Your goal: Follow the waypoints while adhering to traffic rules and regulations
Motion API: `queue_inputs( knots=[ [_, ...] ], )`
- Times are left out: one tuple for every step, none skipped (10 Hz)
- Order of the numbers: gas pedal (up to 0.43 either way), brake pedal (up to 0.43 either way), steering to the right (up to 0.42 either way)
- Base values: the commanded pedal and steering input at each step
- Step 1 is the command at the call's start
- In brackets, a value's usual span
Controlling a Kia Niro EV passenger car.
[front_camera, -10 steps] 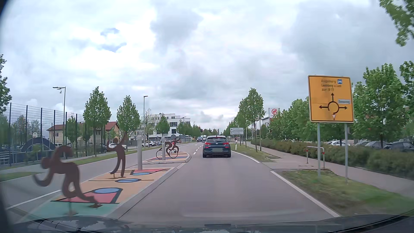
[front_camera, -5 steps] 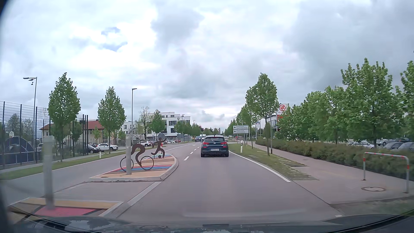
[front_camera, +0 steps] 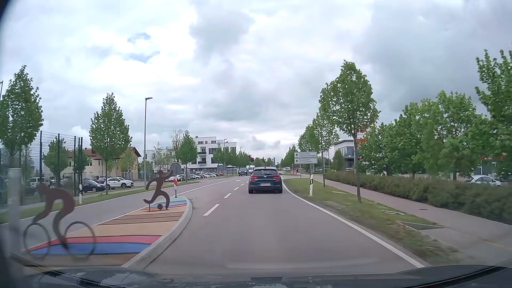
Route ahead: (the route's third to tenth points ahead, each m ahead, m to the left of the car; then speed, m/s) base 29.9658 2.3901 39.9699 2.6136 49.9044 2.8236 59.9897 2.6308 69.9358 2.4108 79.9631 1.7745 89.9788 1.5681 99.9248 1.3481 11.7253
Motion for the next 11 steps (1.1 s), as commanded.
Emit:
queue_inputs(
  knots=[
    [0.059, 0.012, -0.012],
    [0.059, 0.012, -0.014],
    [0.059, 0.012, -0.017],
    [0.059, 0.012, -0.021],
    [0.059, 0.012, -0.025],
    [0.059, 0.012, -0.025],
    [0.059, 0.006, -0.024],
    [0.059, 0.012, -0.024],
    [0.059, 0.012, -0.022],
    [0.067, 0.012, -0.016],
    [0.067, 0.006, -0.008]
  ],
)
